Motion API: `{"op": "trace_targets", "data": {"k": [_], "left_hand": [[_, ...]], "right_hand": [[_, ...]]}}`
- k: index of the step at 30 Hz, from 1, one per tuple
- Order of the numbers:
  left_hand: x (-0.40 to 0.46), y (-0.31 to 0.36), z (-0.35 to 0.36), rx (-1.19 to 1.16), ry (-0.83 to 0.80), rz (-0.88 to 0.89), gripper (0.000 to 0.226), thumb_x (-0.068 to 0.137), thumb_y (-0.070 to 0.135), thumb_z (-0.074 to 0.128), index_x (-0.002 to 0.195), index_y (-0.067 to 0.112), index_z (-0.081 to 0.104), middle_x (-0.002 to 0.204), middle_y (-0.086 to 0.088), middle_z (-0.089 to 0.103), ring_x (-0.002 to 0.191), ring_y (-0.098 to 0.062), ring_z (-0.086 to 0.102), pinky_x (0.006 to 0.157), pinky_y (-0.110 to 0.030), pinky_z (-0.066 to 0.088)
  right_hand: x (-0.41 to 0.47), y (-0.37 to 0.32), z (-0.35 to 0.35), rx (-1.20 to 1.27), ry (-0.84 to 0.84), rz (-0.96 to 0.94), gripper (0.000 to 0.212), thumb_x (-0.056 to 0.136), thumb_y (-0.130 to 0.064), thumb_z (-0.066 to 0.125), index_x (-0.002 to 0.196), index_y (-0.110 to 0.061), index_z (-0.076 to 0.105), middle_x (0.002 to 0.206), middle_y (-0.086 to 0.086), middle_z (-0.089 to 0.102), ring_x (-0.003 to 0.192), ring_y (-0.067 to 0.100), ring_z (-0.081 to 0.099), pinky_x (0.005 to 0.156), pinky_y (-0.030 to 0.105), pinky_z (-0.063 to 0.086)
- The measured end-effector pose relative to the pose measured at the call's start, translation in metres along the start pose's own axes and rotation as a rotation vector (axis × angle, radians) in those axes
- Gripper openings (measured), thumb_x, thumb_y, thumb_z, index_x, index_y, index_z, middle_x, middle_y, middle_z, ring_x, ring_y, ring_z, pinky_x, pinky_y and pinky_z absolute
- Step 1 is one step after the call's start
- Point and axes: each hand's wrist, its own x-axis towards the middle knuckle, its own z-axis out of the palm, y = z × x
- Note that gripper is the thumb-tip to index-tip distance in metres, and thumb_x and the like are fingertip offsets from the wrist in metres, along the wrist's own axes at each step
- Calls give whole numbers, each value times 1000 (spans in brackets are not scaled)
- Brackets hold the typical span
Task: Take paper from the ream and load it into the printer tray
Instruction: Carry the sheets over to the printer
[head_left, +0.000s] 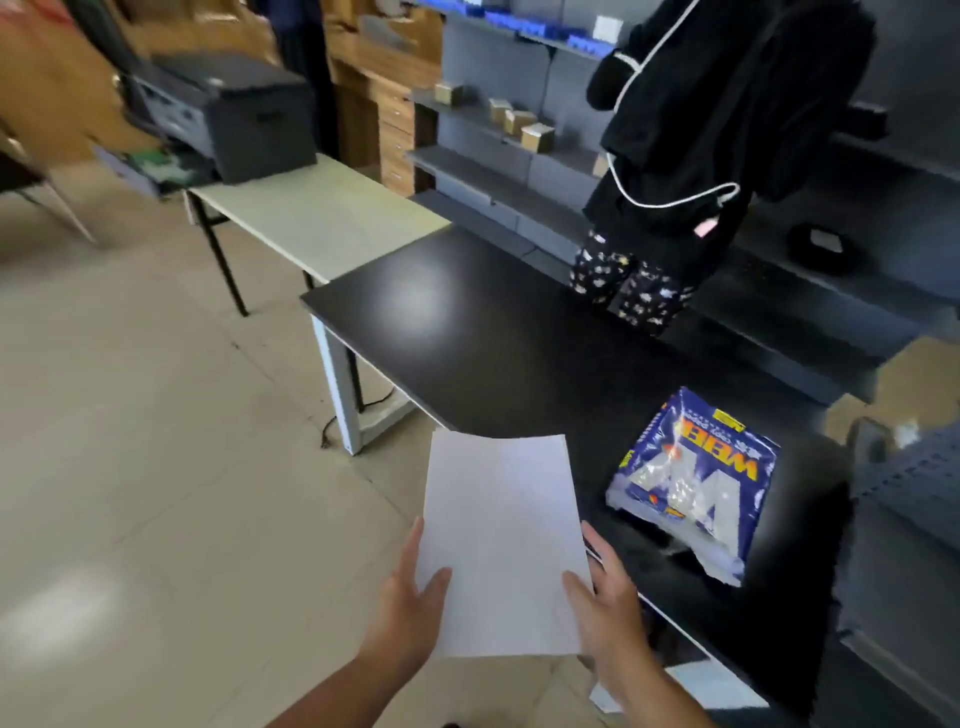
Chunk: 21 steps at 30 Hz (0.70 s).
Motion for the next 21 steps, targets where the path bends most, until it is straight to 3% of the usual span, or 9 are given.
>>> {"op": "trace_targets", "data": {"k": [3,7,9,12,14,16,19,21], "left_hand": [[-4,-4,-38,-69,182,-33,63,94,22,58,149,32,28,139,17,44,125,-3,41,104,-24,30],[-18,-6,-77,-137,376,-53,62,95,18,57,150,27,29,140,11,47,122,-7,45,104,-28,33],[-25,-5,-91,-178,458,-37,60,95,12,56,148,25,32,136,12,49,119,-6,47,101,-25,34],[-32,-10,-104,-210,545,-74,63,94,13,57,148,31,30,133,17,49,119,-8,51,100,-29,38],[-35,-15,-107,-203,592,-109,64,93,19,58,149,34,29,136,16,49,122,-12,52,104,-36,41],[-36,-17,-109,-210,636,-132,65,93,22,59,150,34,29,141,11,49,123,-15,53,105,-40,42],[-35,-17,-109,-215,662,-152,66,92,28,59,149,38,28,144,11,49,123,-15,54,104,-42,44],[-33,-16,-109,-210,667,-153,65,93,28,58,149,40,27,143,13,50,121,-14,54,102,-40,45]], "right_hand": [[8,-33,46,-49,-193,-87,59,89,17,47,125,-29,56,113,-4,74,84,-8,72,63,12,54],[14,-61,98,-123,-413,-179,63,88,16,44,120,-36,59,101,-25,75,88,-12,70,65,9,53],[16,-67,119,-159,-494,-181,60,90,10,46,128,-34,58,105,-25,75,92,-8,71,70,15,57],[15,-73,142,-193,-581,-204,60,89,5,49,132,-36,57,118,-20,71,102,-3,70,90,31,59],[14,-76,152,-199,-621,-226,59,90,7,48,127,-39,57,116,-26,68,101,-9,68,90,26,57],[15,-78,159,-202,-658,-234,60,91,8,47,134,-33,54,120,-23,67,103,-9,68,91,23,57],[21,-77,163,-196,-680,-231,60,90,7,48,141,-26,52,128,-10,69,108,4,70,98,39,56],[25,-77,165,-191,-688,-226,60,91,7,49,141,-26,52,128,-9,69,107,6,71,98,41,56]]}}
